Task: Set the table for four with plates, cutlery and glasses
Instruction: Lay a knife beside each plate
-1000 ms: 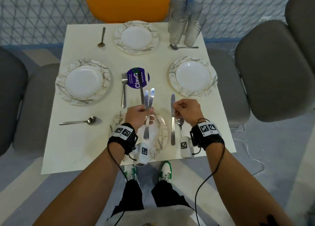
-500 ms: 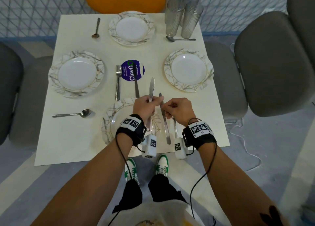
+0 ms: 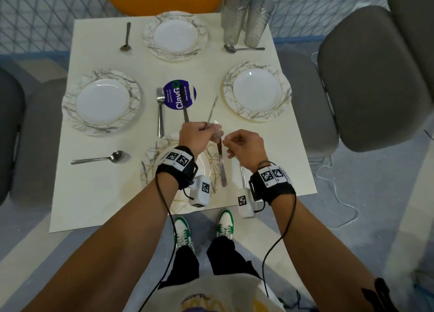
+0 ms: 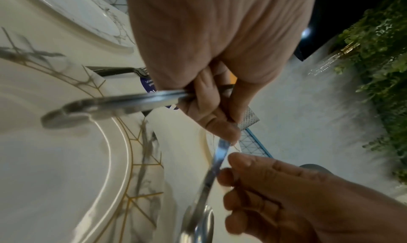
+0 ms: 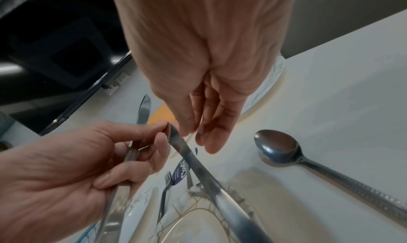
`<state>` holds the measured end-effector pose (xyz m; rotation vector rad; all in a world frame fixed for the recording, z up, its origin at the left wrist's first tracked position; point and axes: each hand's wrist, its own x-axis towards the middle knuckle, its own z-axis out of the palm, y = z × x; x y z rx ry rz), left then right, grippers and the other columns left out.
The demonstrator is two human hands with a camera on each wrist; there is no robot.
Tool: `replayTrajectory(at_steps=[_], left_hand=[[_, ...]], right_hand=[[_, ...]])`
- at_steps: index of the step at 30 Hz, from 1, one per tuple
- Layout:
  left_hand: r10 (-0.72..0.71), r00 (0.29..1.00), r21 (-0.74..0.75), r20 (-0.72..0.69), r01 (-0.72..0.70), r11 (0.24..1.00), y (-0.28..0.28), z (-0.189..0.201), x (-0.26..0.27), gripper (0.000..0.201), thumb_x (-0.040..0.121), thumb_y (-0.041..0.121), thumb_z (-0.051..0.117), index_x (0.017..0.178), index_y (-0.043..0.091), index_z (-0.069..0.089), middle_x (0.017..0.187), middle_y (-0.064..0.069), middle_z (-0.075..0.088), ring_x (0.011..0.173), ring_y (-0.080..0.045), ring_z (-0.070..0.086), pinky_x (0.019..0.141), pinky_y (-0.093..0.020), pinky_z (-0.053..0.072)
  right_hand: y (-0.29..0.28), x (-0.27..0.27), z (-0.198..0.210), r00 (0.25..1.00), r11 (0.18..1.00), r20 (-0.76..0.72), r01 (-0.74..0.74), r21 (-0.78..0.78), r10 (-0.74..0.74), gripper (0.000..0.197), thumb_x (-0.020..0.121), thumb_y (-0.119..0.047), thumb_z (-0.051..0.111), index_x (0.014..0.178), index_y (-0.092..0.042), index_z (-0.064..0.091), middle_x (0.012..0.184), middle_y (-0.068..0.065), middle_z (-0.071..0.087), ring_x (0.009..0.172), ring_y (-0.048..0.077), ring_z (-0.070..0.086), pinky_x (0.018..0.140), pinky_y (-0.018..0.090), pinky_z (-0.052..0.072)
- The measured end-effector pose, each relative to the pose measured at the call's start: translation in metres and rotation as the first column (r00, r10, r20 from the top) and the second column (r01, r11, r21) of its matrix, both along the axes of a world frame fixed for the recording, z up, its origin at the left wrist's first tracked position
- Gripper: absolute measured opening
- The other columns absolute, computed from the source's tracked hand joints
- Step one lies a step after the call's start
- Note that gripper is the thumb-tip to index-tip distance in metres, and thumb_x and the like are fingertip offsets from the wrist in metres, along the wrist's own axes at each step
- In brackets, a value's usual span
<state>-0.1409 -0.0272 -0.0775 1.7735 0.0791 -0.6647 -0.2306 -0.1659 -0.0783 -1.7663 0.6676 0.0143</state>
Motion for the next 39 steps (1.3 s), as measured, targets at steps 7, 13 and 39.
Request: replayTrajectory(at_steps=[7, 13, 39], left_hand=[[0.01, 0.997, -0.082, -0.082, -0.016, 0.997, -0.008, 0.004, 0.003, 0.014, 0.089, 0.021, 0.077, 0.084, 0.008, 0.079, 0.086, -0.007, 0.081, 0.074, -0.021, 0.074, 0.059, -0.026, 0.038], [0.002, 0.998, -0.008, -0.06, -0.003, 1.0, -0.016, -0.009, -0.002, 0.012, 0.087, 0.022, 0.081, 0.091, 0.011, 0.08, 0.086, -0.002, 0.08, 0.066, -0.018, 0.075, 0.051, -0.021, 0.042], [-0.093, 0.996, 0.212, 0.012, 0.088, 0.973, -0.03, -0.034, 0.001, 0.005, 0.088, 0.013, 0.077, 0.09, 0.014, 0.081, 0.082, -0.002, 0.078, 0.055, -0.015, 0.072, 0.049, -0.012, 0.049]], right_hand=[[-0.008, -0.001, -0.001, 0.999, 0.996, -0.022, -0.033, 0.077, 0.035, 0.005, 0.087, -0.01, 0.075, 0.087, -0.005, 0.075, 0.073, 0.014, 0.073, 0.057, 0.02, 0.065, 0.057, 0.028, 0.055], [-0.011, -0.003, -0.016, 0.996, 0.997, -0.089, 0.006, 0.077, 0.001, 0.007, 0.087, -0.008, 0.075, 0.084, -0.002, 0.073, 0.065, 0.01, 0.069, 0.053, 0.017, 0.062, 0.054, 0.028, 0.054], [-0.023, 0.014, -0.04, 0.983, 0.971, -0.179, -0.083, -0.223, 0.043, 0.007, 0.085, -0.018, 0.076, 0.079, -0.015, 0.075, 0.068, -0.007, 0.07, 0.061, 0.008, 0.064, 0.068, 0.023, 0.058]])
